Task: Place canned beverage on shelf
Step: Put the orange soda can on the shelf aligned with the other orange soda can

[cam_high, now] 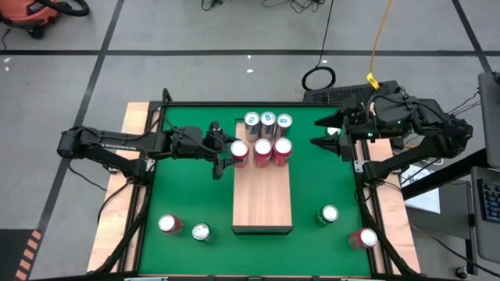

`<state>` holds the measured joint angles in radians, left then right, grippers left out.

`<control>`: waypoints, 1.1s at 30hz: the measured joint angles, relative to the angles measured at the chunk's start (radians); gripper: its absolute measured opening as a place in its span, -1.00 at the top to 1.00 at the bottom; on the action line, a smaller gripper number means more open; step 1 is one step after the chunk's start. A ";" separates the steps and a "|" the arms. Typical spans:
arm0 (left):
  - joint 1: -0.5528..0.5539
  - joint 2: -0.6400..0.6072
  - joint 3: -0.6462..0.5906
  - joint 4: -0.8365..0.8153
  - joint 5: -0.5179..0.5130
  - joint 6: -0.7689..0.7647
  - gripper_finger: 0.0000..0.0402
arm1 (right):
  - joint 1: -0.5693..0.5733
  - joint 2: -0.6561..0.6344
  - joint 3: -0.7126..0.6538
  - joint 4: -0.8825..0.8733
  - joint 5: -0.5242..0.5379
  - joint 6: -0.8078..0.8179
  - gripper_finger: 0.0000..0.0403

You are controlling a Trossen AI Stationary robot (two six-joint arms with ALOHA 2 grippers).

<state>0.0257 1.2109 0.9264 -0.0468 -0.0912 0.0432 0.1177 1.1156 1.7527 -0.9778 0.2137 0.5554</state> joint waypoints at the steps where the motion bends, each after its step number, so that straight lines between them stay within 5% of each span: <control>1: 0.006 0.004 0.000 0.005 0.014 0.001 -0.43 | 0.000 0.000 0.000 0.000 0.001 0.000 -0.75; 14: 0.077 0.028 0.002 0.023 0.125 0.015 -0.43 | 0.000 0.000 0.000 0.000 0.029 -0.003 -0.75; 33: 0.079 0.058 0.003 0.020 0.139 -0.030 -0.47 | 0.000 0.000 0.000 -0.001 0.030 -0.016 -0.75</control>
<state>0.1043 1.2686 0.9291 -0.0269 0.0480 0.0132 0.1173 1.1160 1.7527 -0.9784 0.2435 0.5394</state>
